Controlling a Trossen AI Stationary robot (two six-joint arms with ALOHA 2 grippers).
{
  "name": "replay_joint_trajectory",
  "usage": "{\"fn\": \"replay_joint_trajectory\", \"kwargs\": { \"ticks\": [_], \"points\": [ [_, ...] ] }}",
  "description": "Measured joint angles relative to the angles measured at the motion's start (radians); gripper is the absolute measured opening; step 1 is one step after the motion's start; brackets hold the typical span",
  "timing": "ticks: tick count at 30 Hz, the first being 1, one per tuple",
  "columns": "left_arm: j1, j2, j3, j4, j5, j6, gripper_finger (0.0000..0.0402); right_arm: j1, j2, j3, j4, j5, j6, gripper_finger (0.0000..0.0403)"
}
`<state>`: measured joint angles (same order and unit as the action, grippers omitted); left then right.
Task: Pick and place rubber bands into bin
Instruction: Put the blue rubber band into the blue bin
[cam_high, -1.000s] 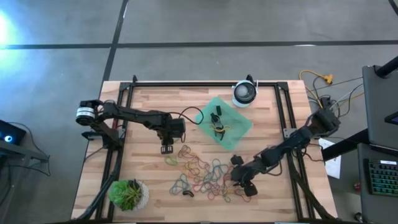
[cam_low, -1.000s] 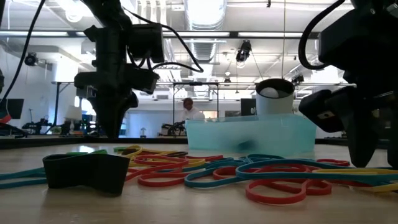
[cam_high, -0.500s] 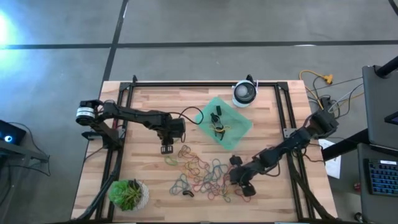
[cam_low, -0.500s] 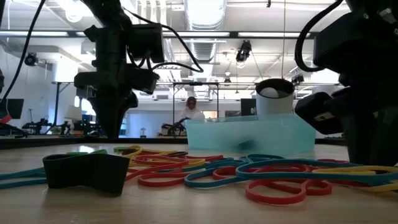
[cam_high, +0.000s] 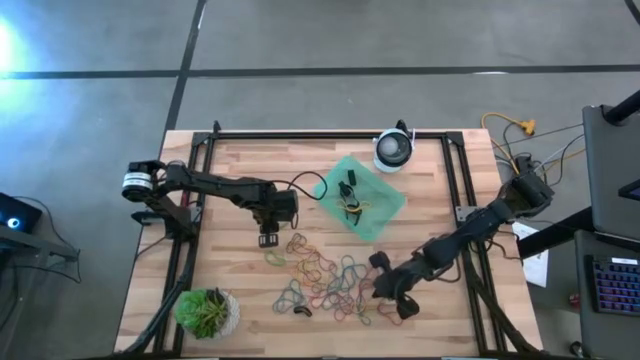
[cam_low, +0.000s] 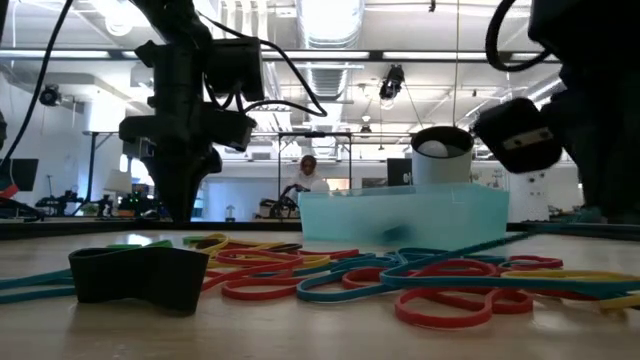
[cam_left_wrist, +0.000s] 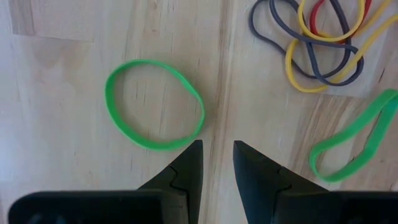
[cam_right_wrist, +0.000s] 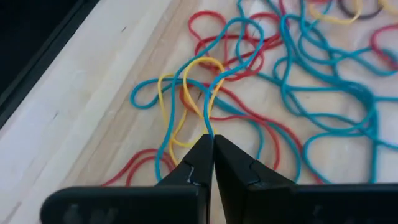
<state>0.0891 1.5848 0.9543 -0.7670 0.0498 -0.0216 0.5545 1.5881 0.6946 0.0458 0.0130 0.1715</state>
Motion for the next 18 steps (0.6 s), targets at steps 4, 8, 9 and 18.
{"fn": "replay_joint_trajectory", "kwargs": {
  "ticks": [4,8,9,18],
  "points": [
    [0.000,0.000,0.000,0.000,0.000,0.000,0.0073,0.000,-0.044,0.021,-0.039,0.056,-0.064,0.0009],
    [0.000,0.000,0.000,0.001,0.000,0.000,0.0073,0.000,-0.099,0.036,-0.073,0.138,-0.139,0.0009],
    [0.000,0.000,0.000,0.001,0.000,0.000,0.0073,0.000,-0.115,0.038,-0.078,0.166,-0.159,0.0009],
    [0.000,0.000,0.000,0.007,0.000,0.000,0.0073,-0.001,-0.263,0.038,-0.095,0.475,-0.346,0.0009]
  ]
}}
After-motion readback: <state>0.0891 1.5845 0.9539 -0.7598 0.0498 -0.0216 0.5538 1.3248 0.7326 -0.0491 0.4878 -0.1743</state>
